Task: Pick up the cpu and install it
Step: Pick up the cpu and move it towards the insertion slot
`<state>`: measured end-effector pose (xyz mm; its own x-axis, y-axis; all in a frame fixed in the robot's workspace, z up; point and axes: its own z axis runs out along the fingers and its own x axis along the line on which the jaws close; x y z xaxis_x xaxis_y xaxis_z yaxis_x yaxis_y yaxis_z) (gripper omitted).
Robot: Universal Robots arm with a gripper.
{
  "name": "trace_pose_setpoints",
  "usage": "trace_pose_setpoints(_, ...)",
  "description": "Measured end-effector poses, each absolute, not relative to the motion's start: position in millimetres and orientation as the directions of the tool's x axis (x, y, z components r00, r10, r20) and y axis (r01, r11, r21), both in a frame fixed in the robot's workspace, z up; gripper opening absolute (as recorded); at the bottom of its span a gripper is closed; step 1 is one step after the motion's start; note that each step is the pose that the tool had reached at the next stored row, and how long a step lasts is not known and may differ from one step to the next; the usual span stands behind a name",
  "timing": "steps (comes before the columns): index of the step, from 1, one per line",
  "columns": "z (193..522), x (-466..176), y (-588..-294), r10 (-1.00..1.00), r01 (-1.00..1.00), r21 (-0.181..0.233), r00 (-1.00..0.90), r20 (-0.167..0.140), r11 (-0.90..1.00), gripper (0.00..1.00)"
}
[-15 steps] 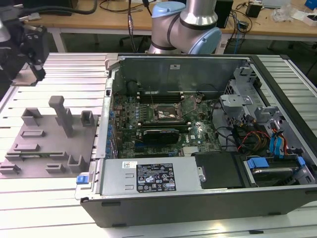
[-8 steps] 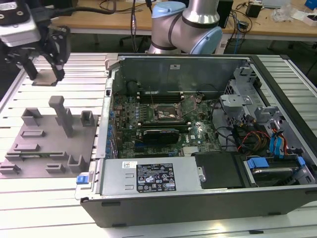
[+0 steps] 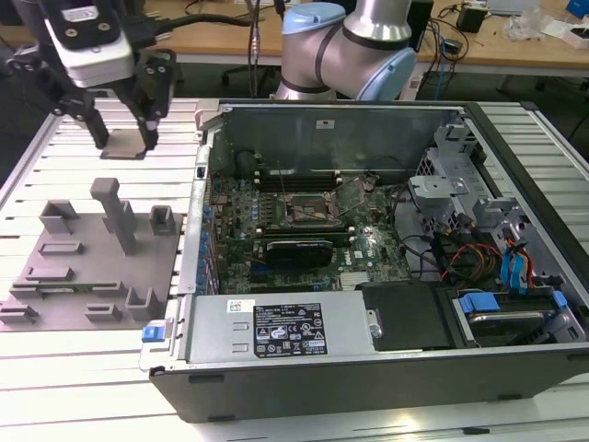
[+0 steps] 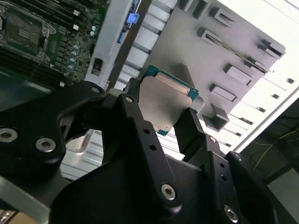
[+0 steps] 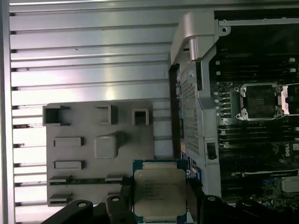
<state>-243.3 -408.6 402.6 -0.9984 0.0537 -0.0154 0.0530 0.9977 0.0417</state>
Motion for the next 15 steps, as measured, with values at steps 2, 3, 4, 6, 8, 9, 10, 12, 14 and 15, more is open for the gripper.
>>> trace_pose_setpoints(2, 402.6, -228.1, -408.6, 0.053, 0.053, 0.042, -0.998, -0.015, 0.998, 0.54)
trace_pose_setpoints(3, 402.6, -223.8, -408.6, 0.054, 0.053, 0.042, -0.998, -0.015, 0.998, 0.54)
trace_pose_setpoints(4, 402.7, -219.2, -408.5, 0.054, 0.053, 0.042, -0.998, -0.015, 0.998, 0.54)
trace_pose_setpoints(6, 402.6, -207.1, -408.6, 0.054, 0.053, 0.042, -0.998, -0.015, 0.998, 0.54)
trace_pose_setpoints(8, 402.6, -198.0, -408.4, 0.054, 0.053, 0.042, -0.998, -0.015, 0.998, 0.54)
trace_pose_setpoints(9, 402.6, -187.3, -408.4, 0.054, 0.053, 0.042, -0.998, -0.015, 0.998, 0.54)
trace_pose_setpoints(10, 402.6, -182.1, -408.4, 0.054, 0.053, 0.042, -0.998, -0.015, 0.998, 0.54)
trace_pose_setpoints(12, 402.6, -169.6, -408.4, 0.054, 0.053, 0.042, -0.998, -0.014, 0.998, 0.54)
trace_pose_setpoints(14, 402.6, -159.9, -408.4, 0.054, 0.053, 0.042, -0.998, -0.014, 0.998, 0.54)
trace_pose_setpoints(15, 402.6, -155.0, -408.4, 0.053, 0.053, 0.042, -0.998, -0.014, 0.998, 0.54)
